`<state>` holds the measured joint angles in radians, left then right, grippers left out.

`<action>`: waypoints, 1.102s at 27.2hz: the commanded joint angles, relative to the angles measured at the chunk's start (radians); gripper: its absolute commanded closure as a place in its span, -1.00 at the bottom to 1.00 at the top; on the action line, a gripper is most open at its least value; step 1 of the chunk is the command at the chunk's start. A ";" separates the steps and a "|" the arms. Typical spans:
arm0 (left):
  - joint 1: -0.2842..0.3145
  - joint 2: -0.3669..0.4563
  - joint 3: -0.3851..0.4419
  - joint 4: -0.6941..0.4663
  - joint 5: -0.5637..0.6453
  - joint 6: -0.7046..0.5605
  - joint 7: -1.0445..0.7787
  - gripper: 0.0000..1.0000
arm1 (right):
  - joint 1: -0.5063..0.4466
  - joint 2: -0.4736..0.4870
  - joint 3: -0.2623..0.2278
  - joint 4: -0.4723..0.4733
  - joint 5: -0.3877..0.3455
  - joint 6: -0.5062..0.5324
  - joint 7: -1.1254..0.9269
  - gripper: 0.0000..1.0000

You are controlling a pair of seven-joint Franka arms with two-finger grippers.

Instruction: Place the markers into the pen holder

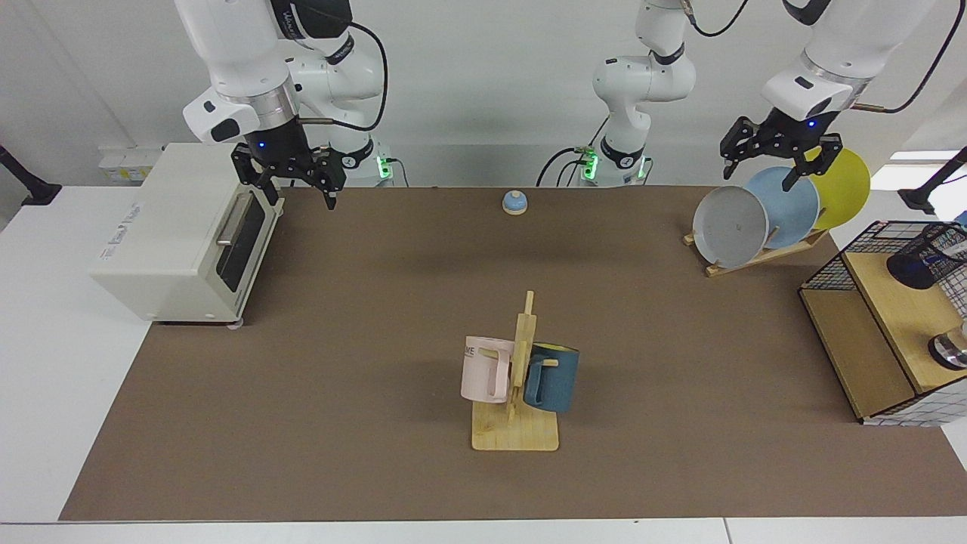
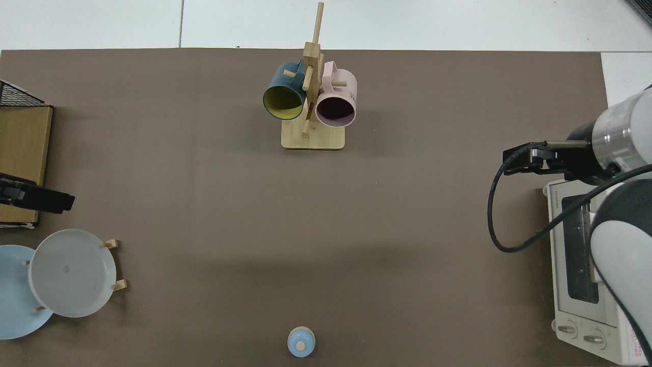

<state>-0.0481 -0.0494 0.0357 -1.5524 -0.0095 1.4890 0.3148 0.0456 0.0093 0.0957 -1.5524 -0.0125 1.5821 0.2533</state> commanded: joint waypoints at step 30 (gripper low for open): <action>0.008 0.091 -0.037 0.109 -0.012 -0.027 -0.065 -0.98 | -0.010 -0.005 0.006 -0.006 0.003 0.019 -0.020 -1.00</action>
<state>-0.0477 0.0256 0.0057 -1.4830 -0.0131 1.4928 0.2654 0.0456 0.0093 0.0958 -1.5524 -0.0126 1.5821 0.2533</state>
